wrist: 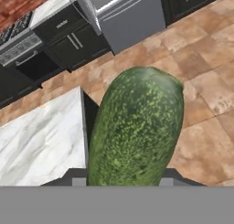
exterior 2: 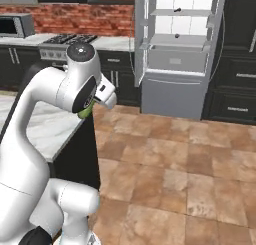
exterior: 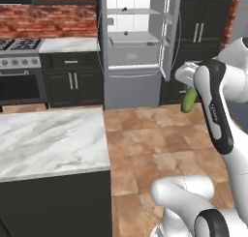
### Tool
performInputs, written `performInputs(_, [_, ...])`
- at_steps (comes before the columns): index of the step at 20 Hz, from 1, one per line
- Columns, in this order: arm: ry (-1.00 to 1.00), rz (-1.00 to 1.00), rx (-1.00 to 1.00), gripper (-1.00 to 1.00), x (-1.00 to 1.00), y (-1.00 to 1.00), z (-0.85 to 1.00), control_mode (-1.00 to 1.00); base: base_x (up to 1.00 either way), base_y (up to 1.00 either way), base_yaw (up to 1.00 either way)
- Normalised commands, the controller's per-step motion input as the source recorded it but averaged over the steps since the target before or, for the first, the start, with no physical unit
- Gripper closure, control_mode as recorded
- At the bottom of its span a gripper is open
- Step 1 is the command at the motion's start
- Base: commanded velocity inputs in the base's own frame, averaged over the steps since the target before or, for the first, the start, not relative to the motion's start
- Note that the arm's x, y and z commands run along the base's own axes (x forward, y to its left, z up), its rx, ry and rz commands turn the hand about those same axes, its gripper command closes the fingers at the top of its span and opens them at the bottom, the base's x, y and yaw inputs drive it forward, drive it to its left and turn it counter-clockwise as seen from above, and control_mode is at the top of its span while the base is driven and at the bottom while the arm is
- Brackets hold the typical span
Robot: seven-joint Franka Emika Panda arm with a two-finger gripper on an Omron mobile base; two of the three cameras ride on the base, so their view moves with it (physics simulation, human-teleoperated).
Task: Transport the fish and cucumber to the fridge. Place the fish on the rack containing meat and place the cucumber on the rack containing the vegetable, ensuring meats and vegetables are on different racks.
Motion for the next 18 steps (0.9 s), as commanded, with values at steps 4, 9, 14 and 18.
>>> performInputs(4, [0.0,0.0,0.0,1.0,0.0,0.0,0.0,1.0,0.94,-1.0,0.1])
performInputs(9, [0.0,0.0,0.0,1.0,0.0,0.0,0.0,1.0,1.0,-0.97,0.13])
performInputs(14, [0.0,0.0,0.0,1.0,0.0,0.0,0.0,1.0,1.0,-0.36,0.1])
performInputs(18, [0.0,0.0,0.0,1.0,0.0,0.0,0.0,1.0,1.0,0.15,-0.01])
